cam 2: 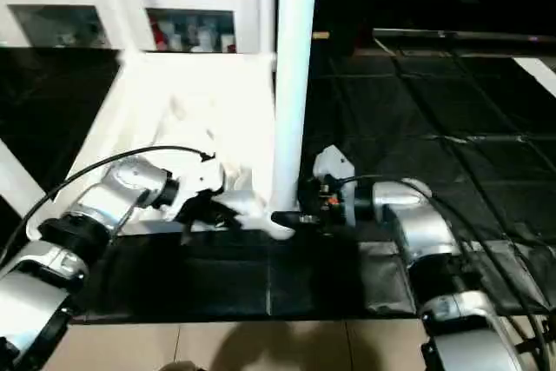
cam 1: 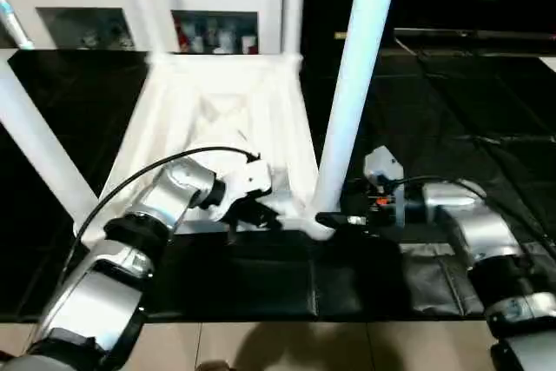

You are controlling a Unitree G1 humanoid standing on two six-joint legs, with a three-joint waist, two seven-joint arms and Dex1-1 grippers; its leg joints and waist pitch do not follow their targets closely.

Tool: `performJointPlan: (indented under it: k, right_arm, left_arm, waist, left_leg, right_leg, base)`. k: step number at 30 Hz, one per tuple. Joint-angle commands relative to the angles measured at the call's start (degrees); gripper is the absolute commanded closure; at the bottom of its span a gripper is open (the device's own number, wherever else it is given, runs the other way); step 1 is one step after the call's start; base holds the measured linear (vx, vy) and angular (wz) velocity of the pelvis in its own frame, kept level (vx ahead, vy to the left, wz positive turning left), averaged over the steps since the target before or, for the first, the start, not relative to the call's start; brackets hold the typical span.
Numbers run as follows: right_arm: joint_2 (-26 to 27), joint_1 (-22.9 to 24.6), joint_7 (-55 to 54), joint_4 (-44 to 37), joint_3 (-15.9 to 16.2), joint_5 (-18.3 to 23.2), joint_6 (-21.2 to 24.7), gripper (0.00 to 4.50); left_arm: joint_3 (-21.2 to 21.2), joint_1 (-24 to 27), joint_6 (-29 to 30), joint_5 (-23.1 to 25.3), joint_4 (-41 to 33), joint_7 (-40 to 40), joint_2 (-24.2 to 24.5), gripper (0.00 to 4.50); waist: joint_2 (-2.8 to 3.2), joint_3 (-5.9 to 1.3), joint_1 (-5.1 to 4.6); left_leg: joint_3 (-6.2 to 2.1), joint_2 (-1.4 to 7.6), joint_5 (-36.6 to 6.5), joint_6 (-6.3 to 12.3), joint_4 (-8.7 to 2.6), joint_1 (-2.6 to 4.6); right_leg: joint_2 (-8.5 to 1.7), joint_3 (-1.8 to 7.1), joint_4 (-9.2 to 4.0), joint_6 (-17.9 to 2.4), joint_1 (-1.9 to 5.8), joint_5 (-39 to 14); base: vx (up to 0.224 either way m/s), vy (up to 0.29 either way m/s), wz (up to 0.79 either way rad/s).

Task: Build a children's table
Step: Rotate leg to tighten

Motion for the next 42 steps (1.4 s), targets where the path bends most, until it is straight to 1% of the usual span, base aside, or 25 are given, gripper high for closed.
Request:
performJointPlan:
  k: [1,3,5,7,10,13,17,20,22,23,24,26,27,28,29,30,31,32,33,34,35,36,39,41,42]
  right_arm:
    - [-0.35,-1.38,1.58,-0.19,0.39,0.85,0.62,1.38]
    - [-0.46,-1.55,3.31,-0.32,0.51,1.40,1.49,1.66]
    - [-0.78,-1.51,4.97,-0.43,0.94,1.45,2.06,1.66]
    - [-0.91,-1.45,5.60,-0.51,1.12,1.43,2.18,1.97]
    - [-1.24,-1.33,6.86,-0.70,1.49,1.78,2.85,2.08]
    - [-1.44,-1.29,7.42,-0.86,1.68,2.15,3.41,2.36]
    - [-1.43,-1.21,7.85,-1.30,1.57,2.65,4.40,2.45]
    - [-1.30,-1.10,7.56,-1.40,1.46,2.73,4.57,2.46]
    - [0.26,-0.10,2.75,-2.51,0.74,2.56,6.42,2.47]
    - [1.25,0.27,-0.28,-2.69,0.43,1.97,6.39,2.47]
    - [3.35,0.77,-5.85,-2.83,-0.26,1.15,7.21,2.47]
    - [4.65,1.01,-9.16,-2.86,-0.57,0.57,7.97,2.48]
    - [5.87,1.20,-12.40,-2.77,-0.66,-0.31,8.47,2.49]
    - [8.62,1.31,-19.21,-2.29,-0.63,-2.35,9.33,2.49]
    - [9.64,1.12,-21.68,-1.93,-0.76,-2.95,9.82,2.49]
    - [11.62,0.63,-26.50,-1.15,-1.10,-4.02,10.90,2.50]
    - [13.24,-0.13,-30.25,-0.27,-1.20,-4.98,11.33,2.51]
    - [14.16,-0.63,-32.38,0.25,-1.24,-5.53,11.53,2.52]
    - [15.10,-1.21,-34.86,0.92,-1.41,-6.09,11.68,2.54]
    - [15.55,-1.49,-36.09,1.20,-1.59,-6.29,11.77,2.54]
    - [17.19,-2.62,-40.37,2.23,-2.30,-6.87,12.17,2.54]
    - [18.39,-3.74,-43.12,3.24,-2.88,-7.08,12.46,2.54]
    - [19.01,-4.46,-42.68,3.41,-2.64,-7.15,11.45,2.54]
    - [19.22,-4.26,-42.11,2.88,-2.79,-7.07,11.02,2.01]
    - [19.34,-3.88,-41.52,2.12,-2.90,-7.02,11.09,1.87]
  left_arm:
    - [-1.56,-1.45,-1.26,0.38,-2.47,-3.32,-0.35,4.50]
    - [-1.52,-1.60,-1.66,0.53,-2.10,-3.43,-0.22,4.50]
    - [-1.46,-2.06,-2.23,0.77,-1.09,-3.07,-0.23,4.50]
    - [-1.43,-2.23,-2.48,0.81,-0.68,-2.97,-0.23,4.50]
    - [-1.30,-2.41,-2.62,0.76,-0.18,-3.07,-0.29,4.50]
    - [-1.15,-2.39,-2.37,0.67,-0.13,-3.14,-0.29,4.50]
    - [-0.42,-2.54,-1.41,0.53,0.45,-2.46,-0.55,4.50]
    - [-0.19,-2.65,-0.95,0.43,0.59,-2.08,-0.76,4.50]
    - [1.36,-3.39,2.62,-0.46,0.88,0.91,-2.42,4.50]
    - [2.09,-3.78,3.99,-0.83,0.98,2.69,-3.28,4.50]
    - [3.29,-4.49,6.07,-1.35,1.13,6.20,-4.88,4.50]
    - [3.99,-4.94,7.22,-1.61,1.29,8.45,-5.89,4.50]
    - [4.71,-5.44,8.35,-1.90,1.60,10.81,-6.99,4.50]
    - [6.11,-6.39,10.85,-2.54,2.20,15.61,-9.57,4.50]
    - [6.47,-6.64,11.64,-2.69,2.31,17.11,-10.47,4.50]
    - [7.10,-7.08,13.11,-2.93,2.47,19.89,-12.20,4.50]
    - [7.57,-7.32,14.26,-2.96,2.44,22.39,-13.89,4.50]
    - [7.82,-7.43,14.92,-2.94,2.38,23.87,-14.88,4.50]
    - [8.13,-7.55,15.45,-2.95,2.36,25.60,-15.91,4.50]
    - [8.25,-7.61,15.65,-2.89,2.39,26.50,-16.39,4.50]
    - [8.45,-7.71,16.25,-2.57,2.37,29.43,-18.03,4.50]
    - [8.77,-7.71,16.74,-2.49,2.26,31.75,-19.33,4.50]
    - [8.99,-7.57,17.18,-2.39,1.83,32.73,-20.25,4.50]
    - [9.03,-7.44,17.32,-2.24,1.54,32.63,-20.17,4.50]
    - [9.08,-7.14,17.59,-1.98,0.99,32.42,-19.82,4.50]
  waist:
    - [-0.31,-4.11,-0.33]
    - [-0.44,-4.15,-0.31]
    - [-0.51,-4.17,-0.27]
    - [-0.48,-4.21,-0.21]
    - [-0.56,-4.20,-0.21]
    - [-0.63,-4.18,-0.19]
    - [-0.53,-4.18,-0.19]
    - [-0.63,-4.16,-0.23]
    - [-0.46,-4.11,-0.21]
    - [-0.48,-4.11,-0.26]
    - [-0.57,-4.08,-0.39]
    - [-0.61,-4.02,-0.45]
    - [-0.76,-3.98,-0.88]
    - [-0.65,-3.98,-0.99]
    - [-0.83,-3.95,-1.65]
    - [-0.74,-3.93,-2.17]
    - [-0.84,-4.02,-2.60]
    - [-0.74,-3.95,-2.80]
    - [-0.76,-3.99,-3.15]
    - [-0.80,-4.00,-3.15]
    - [-0.44,-3.99,-3.15]
    - [-0.55,-4.03,-3.28]
    - [-0.46,-4.07,-3.26]
    - [-0.53,-4.05,-3.27]
    - [-0.85,-4.04,-3.19]
  left_leg:
    - [-0.08,1.83,-7.82,4.12,-3.52,0.22]
    - [-0.07,1.79,-7.76,3.96,-3.51,0.18]
    - [-0.08,1.73,-7.44,3.96,-3.46,0.13]
    - [-0.09,1.77,-6.84,4.07,-3.45,0.14]
    - [-0.07,1.74,-6.63,4.13,-3.43,0.12]
    - [-0.06,1.70,-6.79,4.08,-3.41,0.08]
    - [-0.06,1.70,-6.78,3.96,-3.41,0.14]
    - [-0.07,1.71,-6.75,3.97,-3.41,0.10]
    - [-0.10,1.68,-6.59,3.68,-3.44,0.10]
    - [-0.08,1.69,-6.59,3.58,-3.45,0.10]
    - [-0.16,1.61,-6.86,2.76,-3.54,0.18]
    - [-0.21,1.46,-7.49,2.46,-3.57,0.09]
    - [-0.15,1.20,-7.00,2.24,-3.56,-0.22]
    - [-0.27,1.27,-7.08,1.85,-3.61,-0.11]
    - [-0.32,1.12,-6.94,1.26,-3.65,-0.24]
    - [-0.27,0.98,-6.90,1.09,-3.63,-0.20]
    - [-0.23,0.86,-6.52,1.22,-3.57,-0.22]
    - [-0.23,0.86,-6.28,1.22,-3.60,-0.21]
    - [-0.19,0.73,-6.17,1.82,-3.52,-0.11]
    - [-0.10,0.66,-6.20,2.28,-3.45,-0.12]
    - [-0.12,0.74,-6.08,2.29,-3.43,-0.11]
    - [-0.14,0.73,-5.86,2.38,-3.48,-0.16]
    - [-0.12,0.82,-6.39,3.21,-3.51,0.03]
    - [-0.13,0.82,-6.10,3.72,-3.52,-0.13]
    - [-0.14,0.83,-5.95,4.00,-3.53,-0.13]
  right_leg:
    - [-4.36,3.21,-3.88,-12.29,3.56,-9.96]
    - [-4.36,3.20,-3.87,-12.17,3.65,-10.11]
    - [-4.34,3.17,-3.86,-11.92,3.65,-10.25]
    - [-4.36,3.21,-3.79,-11.96,3.64,-9.62]
    - [-4.32,3.19,-3.79,-11.90,3.62,-9.72]
    - [-4.37,3.16,-3.87,-11.66,3.66,-10.40]
    - [-4.35,3.15,-3.90,-11.48,3.60,-10.92]
    - [-4.32,3.12,-3.88,-11.59,3.62,-10.54]
    - [-4.25,3.13,-3.91,-11.50,3.65,-10.67]
    - [-4.29,3.16,-3.93,-11.49,3.60,-10.77]
    - [-4.34,3.16,-4.04,-11.01,3.57,-12.00]
    - [-4.40,3.04,-4.28,-10.40,3.68,-13.74]
    - [-4.25,3.01,-4.36,-9.65,3.87,-14.43]
    - [-4.29,2.96,-4.36,-9.52,3.72,-14.86]
    - [-4.29,2.91,-4.44,-9.19,3.83,-15.49]
    - [-4.27,2.94,-4.68,-8.92,3.77,-16.18]
    - [-4.20,2.96,-4.67,-8.94,3.87,-16.04]
    - [-4.16,2.97,-4.68,-9.18,3.74,-15.77]
    - [-4.08,2.94,-4.83,-9.39,3.78,-15.46]
    - [-4.04,2.94,-4.92,-9.42,3.82,-15.30]
    - [-4.07,3.05,-4.80,-9.59,3.77,-14.71]
    - [-4.00,3.01,-4.79,-9.85,3.83,-14.15]
    - [-3.95,3.03,-4.84,-10.19,3.82,-12.91]
    - [-3.90,3.08,-4.65,-10.42,3.93,-11.37]
    - [-4.02,3.11,-4.53,-10.52,4.03,-11.18]
  base:
    - [0.000,0.000,0.00]
    - [0.000,0.000,0.00]
    - [0.000,0.000,0.00]
    - [0.000,0.000,0.00]
    - [0.000,0.000,0.00]
    - [0.000,0.000,0.00]
    - [0.000,0.000,0.00]
    - [0.000,0.000,0.00]
    - [0.000,0.000,0.00]
    - [0.000,0.000,0.00]
    - [0.000,0.000,0.00]
    - [0.000,0.000,0.00]
    - [0.000,0.000,0.00]
    - [0.000,0.000,0.00]
    - [0.000,0.000,0.00]
    - [0.000,0.000,0.00]
    - [0.000,0.000,0.00]
    - [0.000,0.000,0.00]
    - [0.000,0.000,0.00]
    - [0.000,0.000,0.00]
    - [0.000,0.000,0.00]
    - [0.000,0.000,0.00]
    - [0.000,0.000,0.00]
    - [0.000,0.000,0.00]
    - [0.000,0.000,0.00]
